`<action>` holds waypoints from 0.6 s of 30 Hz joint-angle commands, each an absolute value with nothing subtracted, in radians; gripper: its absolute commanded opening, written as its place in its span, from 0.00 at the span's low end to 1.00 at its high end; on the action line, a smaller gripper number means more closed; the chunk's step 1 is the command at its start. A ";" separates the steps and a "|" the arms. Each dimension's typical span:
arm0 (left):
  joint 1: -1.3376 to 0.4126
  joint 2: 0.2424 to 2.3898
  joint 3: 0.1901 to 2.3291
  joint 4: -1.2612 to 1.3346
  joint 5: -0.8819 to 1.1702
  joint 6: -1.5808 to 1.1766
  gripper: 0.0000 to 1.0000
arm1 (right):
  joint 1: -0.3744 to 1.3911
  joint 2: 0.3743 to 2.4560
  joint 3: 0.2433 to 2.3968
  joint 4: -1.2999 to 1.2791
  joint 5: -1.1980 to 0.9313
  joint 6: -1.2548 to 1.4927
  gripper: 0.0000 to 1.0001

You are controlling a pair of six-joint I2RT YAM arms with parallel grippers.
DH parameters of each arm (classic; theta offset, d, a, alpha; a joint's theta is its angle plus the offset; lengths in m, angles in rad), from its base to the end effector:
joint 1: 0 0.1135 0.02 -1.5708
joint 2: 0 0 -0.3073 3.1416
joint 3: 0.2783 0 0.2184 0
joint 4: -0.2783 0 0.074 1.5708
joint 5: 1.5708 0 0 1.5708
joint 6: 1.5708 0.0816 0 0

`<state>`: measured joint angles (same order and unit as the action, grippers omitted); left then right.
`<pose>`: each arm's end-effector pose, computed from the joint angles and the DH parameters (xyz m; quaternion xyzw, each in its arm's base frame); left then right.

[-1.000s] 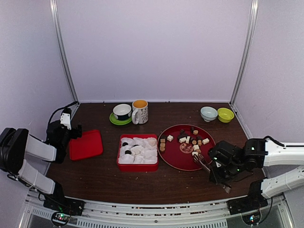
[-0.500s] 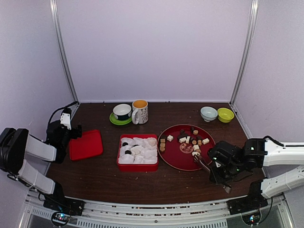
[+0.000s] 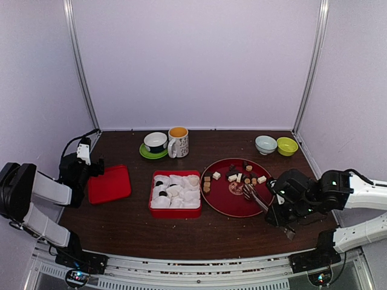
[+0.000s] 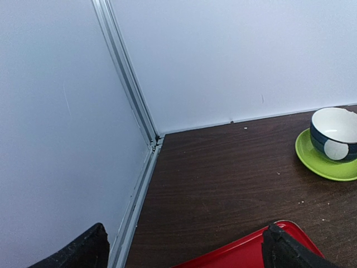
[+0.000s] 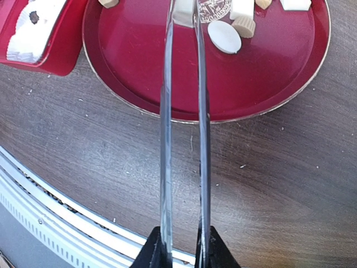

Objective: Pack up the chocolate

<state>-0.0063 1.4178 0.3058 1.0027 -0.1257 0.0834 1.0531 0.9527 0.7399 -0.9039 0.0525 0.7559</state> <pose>0.2741 0.0085 0.2386 -0.0086 0.7443 0.0724 0.6638 0.0671 0.1092 0.2385 -0.1384 0.9641 0.1611 0.1592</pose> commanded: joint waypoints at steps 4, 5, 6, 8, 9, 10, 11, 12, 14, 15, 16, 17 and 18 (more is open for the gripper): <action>0.000 1.424 0.301 1.069 -0.114 0.080 0.98 | 1.048 0.944 0.783 -0.834 0.047 0.719 0.21; 0.000 1.424 0.301 1.068 -0.114 0.079 0.98 | 1.048 0.947 0.783 -0.817 0.034 0.716 0.21; 0.000 1.423 0.301 1.068 -0.114 0.080 0.98 | 1.049 0.951 0.782 -0.799 0.025 0.712 0.21; 0.000 1.423 0.301 1.069 -0.113 0.080 0.98 | 1.048 0.965 0.785 -0.756 0.007 0.703 0.21; 0.000 1.423 0.301 1.069 -0.114 0.080 0.98 | 1.048 0.976 0.792 -0.736 0.001 0.699 0.21; 0.000 1.424 0.302 1.069 -0.114 0.079 0.98 | 1.048 0.989 0.800 -0.717 -0.005 0.697 0.21; 0.000 1.424 0.302 1.068 -0.114 0.080 0.98 | 1.048 1.005 0.812 -0.697 -0.018 0.693 0.21; 0.000 1.424 0.301 1.069 -0.114 0.080 0.98 | 1.048 1.030 0.829 -0.674 -0.033 0.689 0.21; 0.000 1.424 0.301 1.068 -0.114 0.080 0.98 | 1.050 1.072 0.858 -0.636 -0.058 0.680 0.20; 0.000 1.424 0.301 1.068 -0.114 0.080 0.98 | 1.053 1.096 0.871 -0.615 -0.070 0.677 0.20; 0.000 1.424 0.301 1.069 -0.114 0.080 0.98 | 1.053 1.118 0.887 -0.599 -0.081 0.673 0.20; 0.000 1.424 0.302 1.068 -0.114 0.080 0.98 | 1.058 1.146 0.903 -0.583 -0.090 0.670 0.20; 0.000 1.424 0.301 1.068 -0.114 0.080 0.98 | 1.061 1.169 0.916 -0.570 -0.096 0.667 0.20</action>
